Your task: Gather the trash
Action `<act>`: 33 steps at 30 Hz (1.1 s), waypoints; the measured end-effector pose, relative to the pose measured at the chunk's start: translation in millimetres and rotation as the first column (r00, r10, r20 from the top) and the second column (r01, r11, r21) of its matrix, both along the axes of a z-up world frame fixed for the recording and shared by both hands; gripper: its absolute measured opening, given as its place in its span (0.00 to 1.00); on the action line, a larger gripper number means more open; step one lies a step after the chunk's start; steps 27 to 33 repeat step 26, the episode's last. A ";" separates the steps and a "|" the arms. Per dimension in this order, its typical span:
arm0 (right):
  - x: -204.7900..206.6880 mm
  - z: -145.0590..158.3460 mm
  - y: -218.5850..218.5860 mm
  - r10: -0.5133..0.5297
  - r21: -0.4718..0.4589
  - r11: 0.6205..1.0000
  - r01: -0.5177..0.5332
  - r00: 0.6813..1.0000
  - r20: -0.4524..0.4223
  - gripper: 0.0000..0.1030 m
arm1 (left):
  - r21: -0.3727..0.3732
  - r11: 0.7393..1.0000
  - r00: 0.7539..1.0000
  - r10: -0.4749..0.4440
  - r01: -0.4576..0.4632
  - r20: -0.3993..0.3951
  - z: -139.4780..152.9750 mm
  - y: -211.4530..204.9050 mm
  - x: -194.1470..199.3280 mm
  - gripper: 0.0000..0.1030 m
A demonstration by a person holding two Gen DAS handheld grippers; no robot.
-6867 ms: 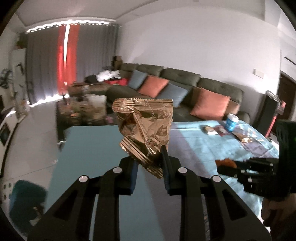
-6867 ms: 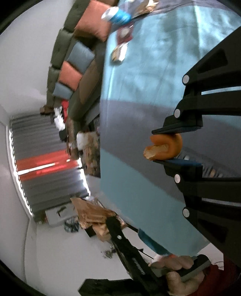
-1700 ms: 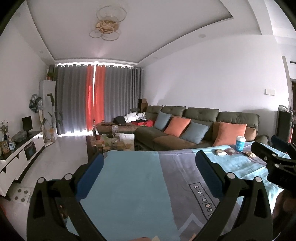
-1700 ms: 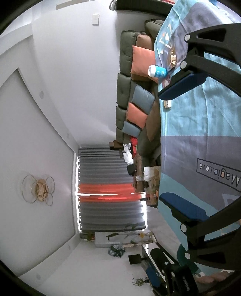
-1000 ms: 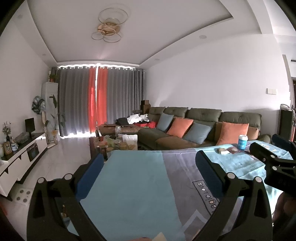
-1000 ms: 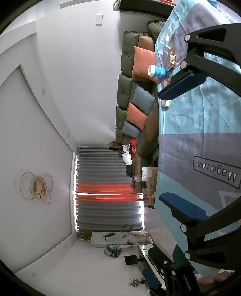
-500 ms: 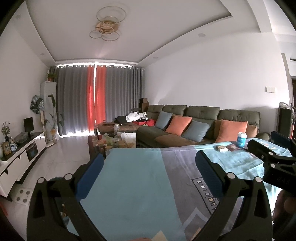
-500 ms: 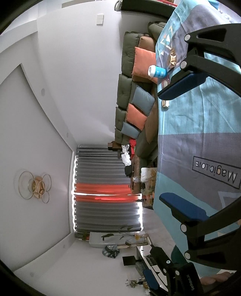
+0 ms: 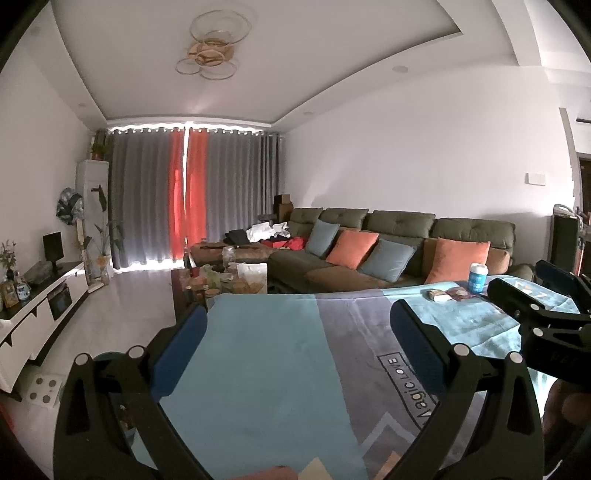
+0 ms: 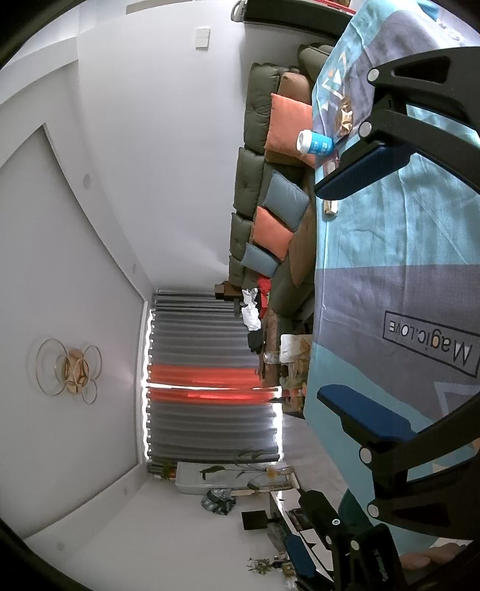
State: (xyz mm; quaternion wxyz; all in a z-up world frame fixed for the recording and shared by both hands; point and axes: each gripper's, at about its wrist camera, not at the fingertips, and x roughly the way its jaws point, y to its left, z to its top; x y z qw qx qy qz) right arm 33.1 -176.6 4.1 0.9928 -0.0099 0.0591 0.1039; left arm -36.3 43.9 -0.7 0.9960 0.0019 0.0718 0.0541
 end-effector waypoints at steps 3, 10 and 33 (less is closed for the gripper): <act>0.1 -0.7 -0.5 -0.002 -0.004 1.000 0.002 1.000 -0.004 0.94 | 0.002 1.000 1.000 -0.013 0.013 0.004 -0.7 0.5 -3.4 0.95; 1.9 -0.6 -0.8 -0.002 -0.005 1.000 0.002 1.000 -0.005 0.94 | 0.014 0.999 0.999 -0.033 0.033 0.004 0.4 -2.9 -6.8 0.95; 48.5 3.3 -41.4 -0.043 0.039 0.998 0.048 0.994 -0.101 0.94 | 0.044 0.999 0.994 -0.018 0.023 -0.107 6.8 12.8 36.6 0.95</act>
